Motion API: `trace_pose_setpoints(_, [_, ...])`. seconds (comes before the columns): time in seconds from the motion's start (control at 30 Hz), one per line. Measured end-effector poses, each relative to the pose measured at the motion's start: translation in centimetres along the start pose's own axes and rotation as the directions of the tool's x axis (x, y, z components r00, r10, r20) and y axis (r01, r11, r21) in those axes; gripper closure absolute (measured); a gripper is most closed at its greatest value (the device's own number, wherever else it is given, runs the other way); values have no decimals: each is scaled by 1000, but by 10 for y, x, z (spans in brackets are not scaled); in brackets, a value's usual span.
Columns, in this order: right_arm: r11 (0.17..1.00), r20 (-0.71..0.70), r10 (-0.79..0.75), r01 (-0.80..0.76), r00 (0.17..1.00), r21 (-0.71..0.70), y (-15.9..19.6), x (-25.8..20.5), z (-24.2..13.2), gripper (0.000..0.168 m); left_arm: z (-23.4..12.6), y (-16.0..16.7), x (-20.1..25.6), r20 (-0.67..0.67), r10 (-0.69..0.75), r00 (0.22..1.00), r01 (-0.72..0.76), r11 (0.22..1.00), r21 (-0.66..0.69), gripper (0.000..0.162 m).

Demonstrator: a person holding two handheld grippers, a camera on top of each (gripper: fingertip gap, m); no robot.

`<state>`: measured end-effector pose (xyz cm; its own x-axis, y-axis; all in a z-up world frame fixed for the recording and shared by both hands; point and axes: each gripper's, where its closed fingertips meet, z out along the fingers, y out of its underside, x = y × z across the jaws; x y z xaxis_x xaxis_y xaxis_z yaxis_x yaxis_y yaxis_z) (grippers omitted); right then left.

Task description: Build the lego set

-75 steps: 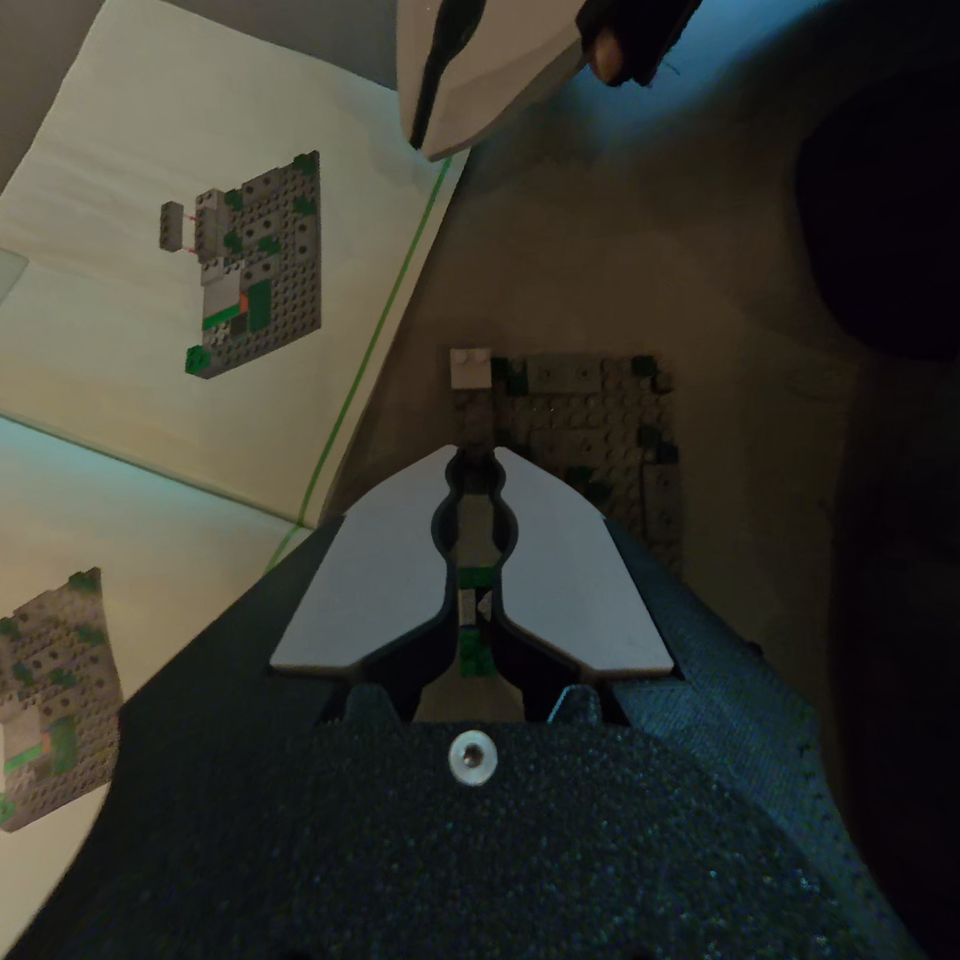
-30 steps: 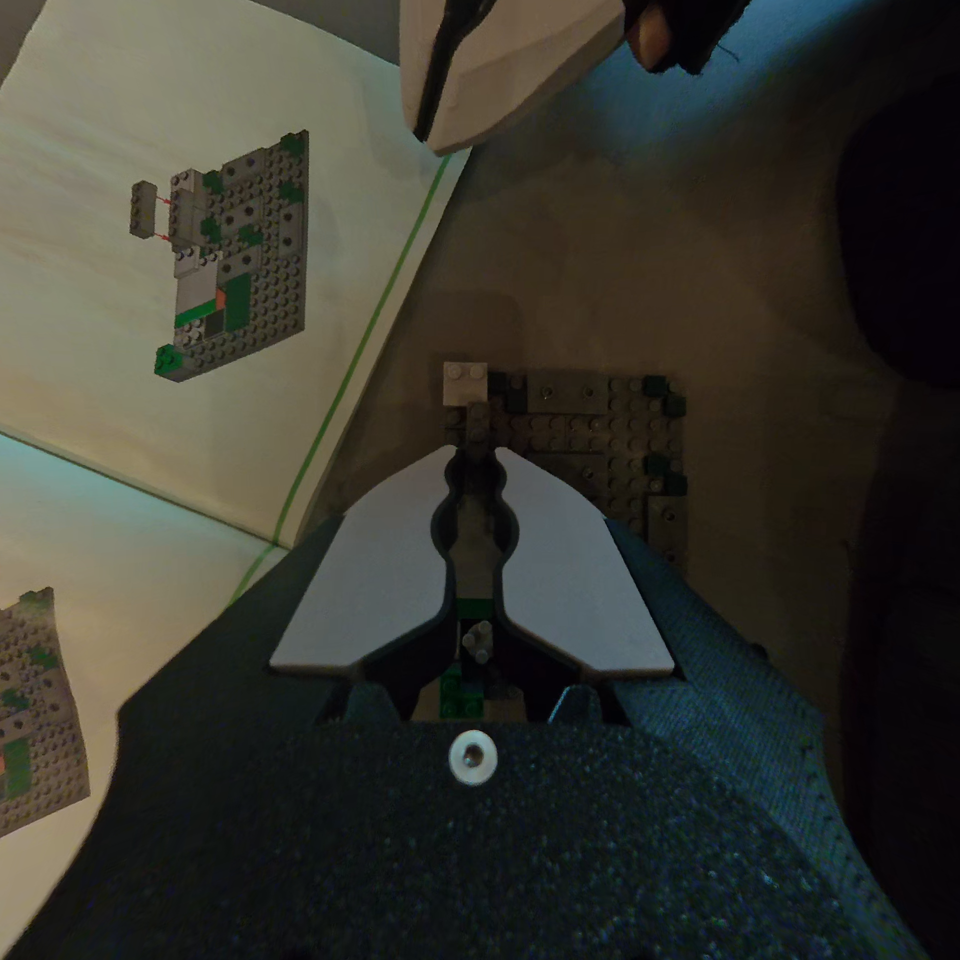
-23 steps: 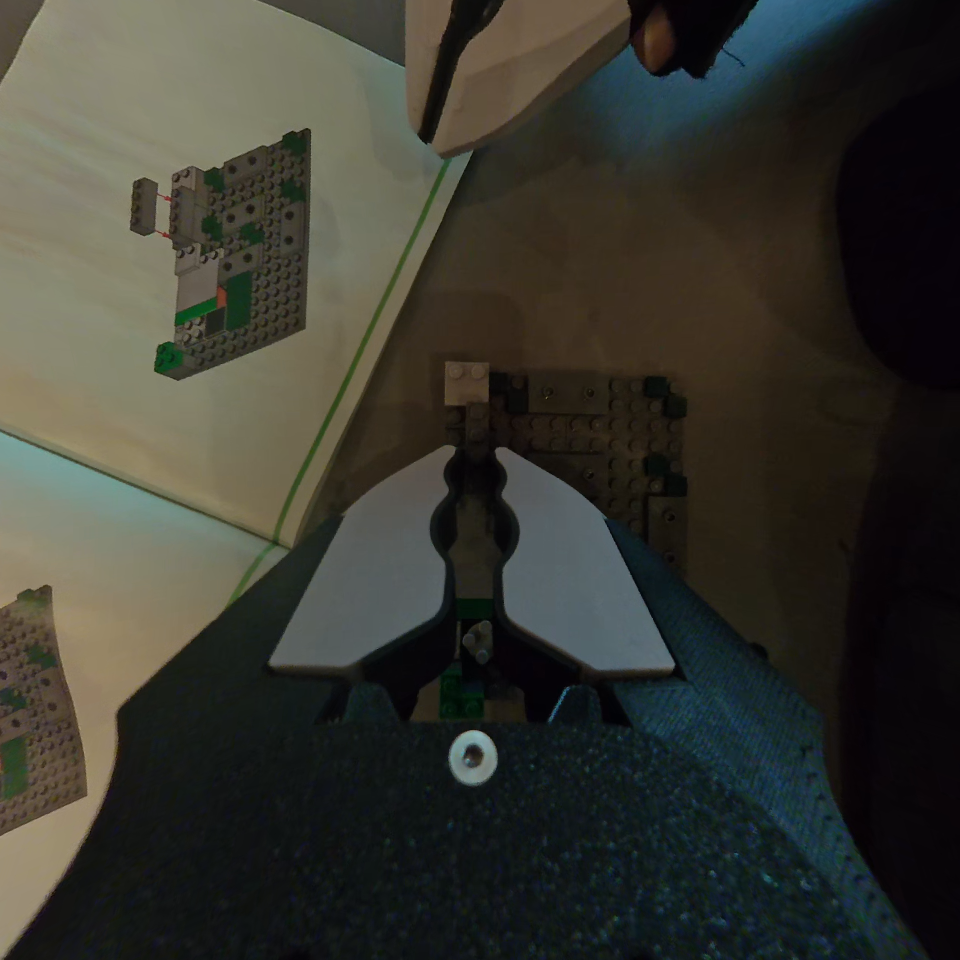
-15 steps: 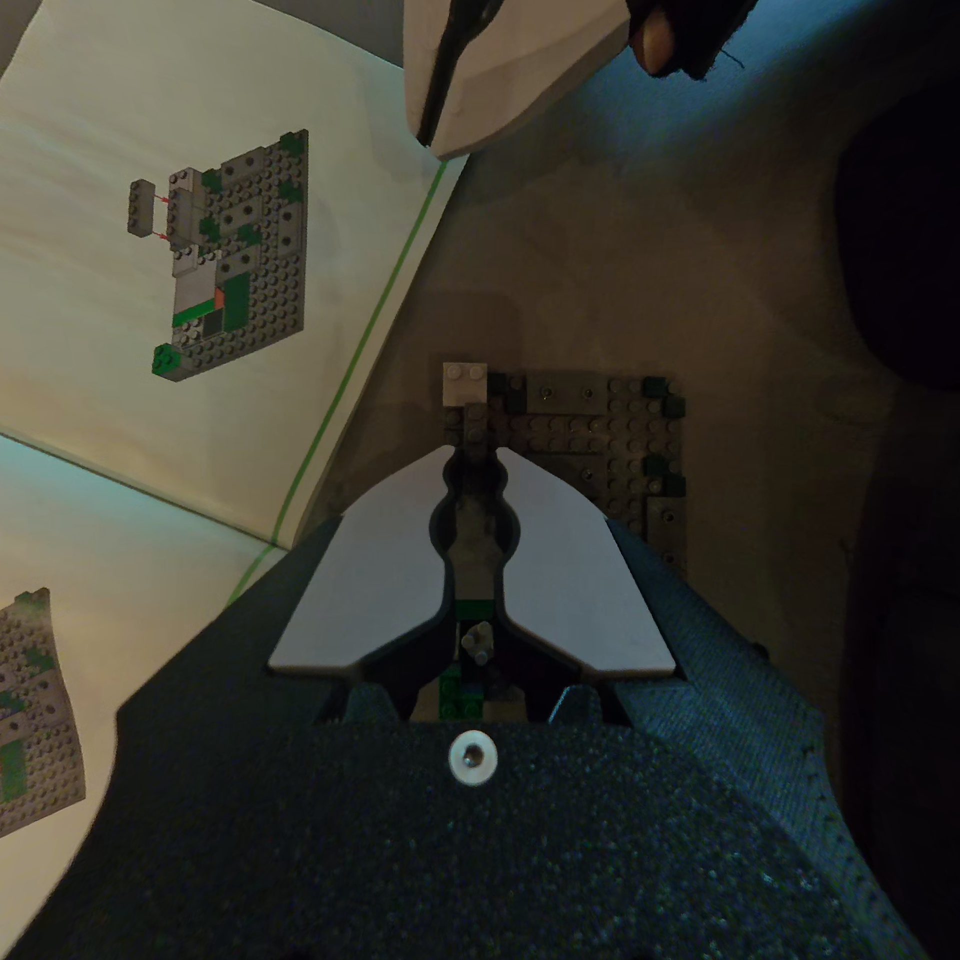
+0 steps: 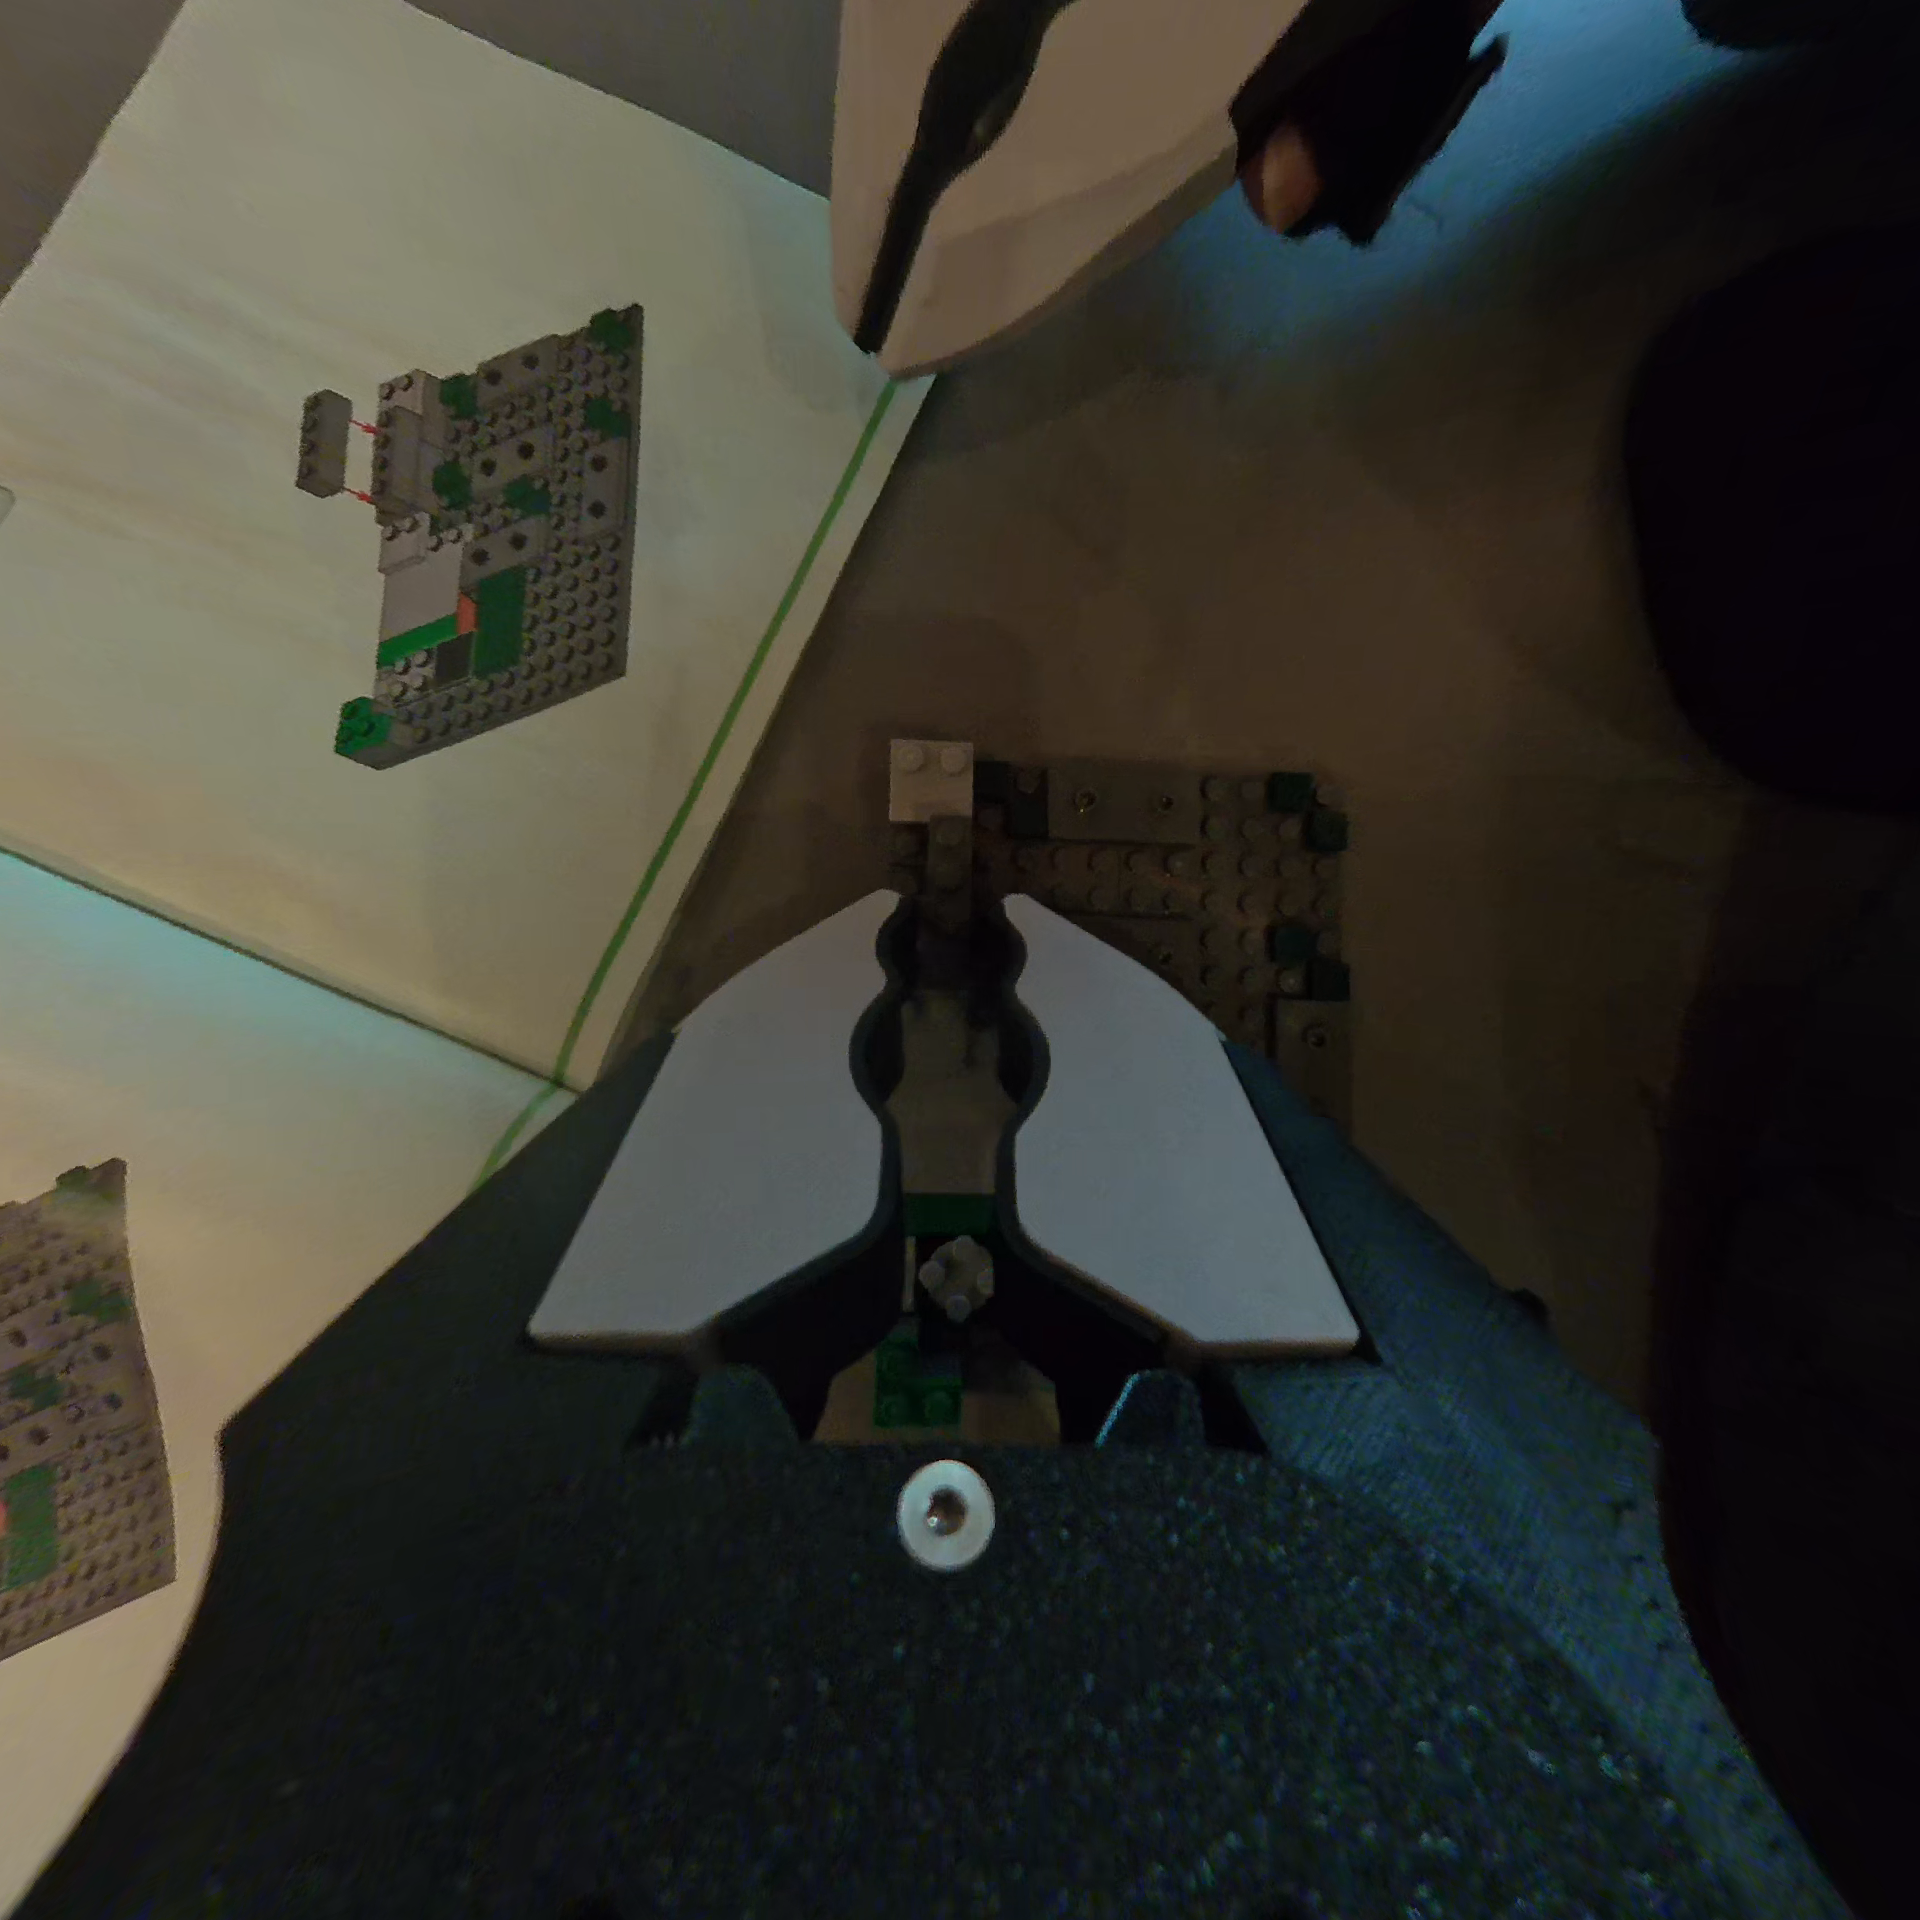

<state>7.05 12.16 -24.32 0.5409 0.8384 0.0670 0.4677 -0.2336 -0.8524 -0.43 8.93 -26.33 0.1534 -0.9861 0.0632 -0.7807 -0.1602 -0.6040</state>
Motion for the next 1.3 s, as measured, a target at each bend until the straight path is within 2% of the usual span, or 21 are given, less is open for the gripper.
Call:
trace_pose_setpoints(0.2, [1000, 22, -10, 9, 1000, 15, -1, -4, 1, 166, -10, -7, 0, 4, -11, 1000, 10, 999, 41, 145])
trace_pose_setpoints(0.33, [996, 88, -76, 71, 993, 57, -10, -17, 5, 152, -19, -5, -4, 28, -26, 999, 24, 998, 60, 145])
trace_pose_setpoints(0.53, [972, 282, -227, 236, 932, 4, -5, -45, 26, 141, -28, 10, -4, 52, -38, 998, 35, 998, 45, 143])
trace_pose_setpoints(0.7, [960, 404, -229, 274, 886, -56, 4, -52, 44, 135, -35, 25, -1, 75, -82, 994, 78, 995, 61, 143])
trace_pose_setpoints(0.9, [959, 483, -207, 273, 851, -70, 4, -56, 51, 137, -38, 40, 4, 55, -155, 986, 149, 984, 101, 144])
trace_pose_setpoints(1.1, [954, 496, -216, 289, 841, -76, 6, -57, 52, 150, -41, 40, 2, 26, -177, 984, 172, 976, 131, 144])
trace_pose_setpoints(1.3, [949, 497, -222, 302, 839, -85, 8, -58, 53, 150, -39, 38, 1, 20, -171, 985, 167, 976, 141, 143])
